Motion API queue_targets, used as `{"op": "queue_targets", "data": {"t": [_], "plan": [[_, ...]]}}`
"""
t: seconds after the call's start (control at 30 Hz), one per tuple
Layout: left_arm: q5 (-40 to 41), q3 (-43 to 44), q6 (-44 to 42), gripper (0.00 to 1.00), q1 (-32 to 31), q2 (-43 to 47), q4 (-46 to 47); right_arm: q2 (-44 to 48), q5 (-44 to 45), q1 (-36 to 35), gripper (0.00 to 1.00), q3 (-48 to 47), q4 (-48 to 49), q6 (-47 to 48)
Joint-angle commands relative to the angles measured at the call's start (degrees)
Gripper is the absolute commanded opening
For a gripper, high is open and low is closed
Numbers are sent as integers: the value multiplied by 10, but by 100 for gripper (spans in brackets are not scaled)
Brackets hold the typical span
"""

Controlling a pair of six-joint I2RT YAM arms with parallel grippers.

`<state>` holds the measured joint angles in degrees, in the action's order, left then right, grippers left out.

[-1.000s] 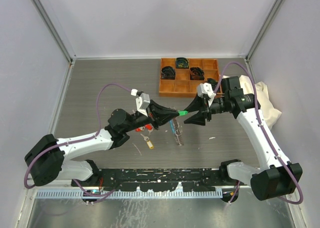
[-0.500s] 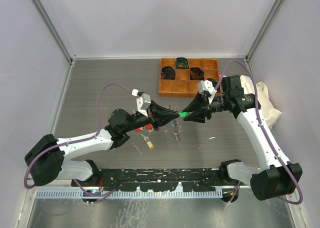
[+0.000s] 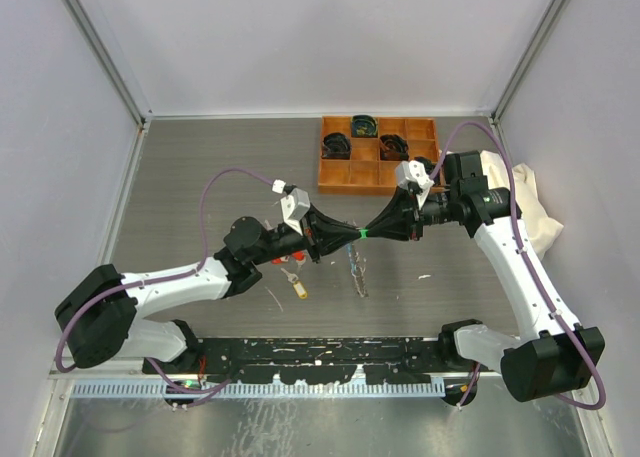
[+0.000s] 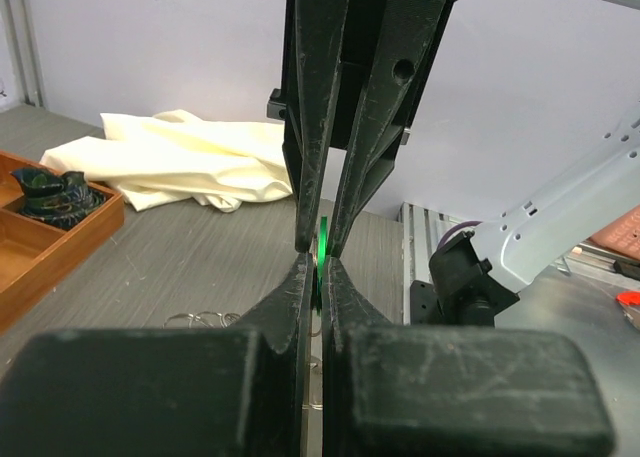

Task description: Remove the keys from the keyring

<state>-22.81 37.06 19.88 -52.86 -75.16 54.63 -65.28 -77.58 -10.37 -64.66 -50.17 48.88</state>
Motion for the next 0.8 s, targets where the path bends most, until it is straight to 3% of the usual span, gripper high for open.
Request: {"op": "queue_targets", "data": {"t": [0.0, 0.13, 0.2, 0.77], "plan": [[-6, 9, -11, 0, 4, 8, 42, 3, -9, 1, 19, 1, 15, -6], [-7, 8, -11, 0, 4, 11, 43, 4, -3, 0, 39, 4, 16, -4], [-6, 8, -10, 0, 5, 13, 44, 3, 2, 0, 43, 5, 16, -3], [-11, 11, -3, 0, 5, 8, 51, 5, 8, -5, 25, 5, 16, -3]]}}
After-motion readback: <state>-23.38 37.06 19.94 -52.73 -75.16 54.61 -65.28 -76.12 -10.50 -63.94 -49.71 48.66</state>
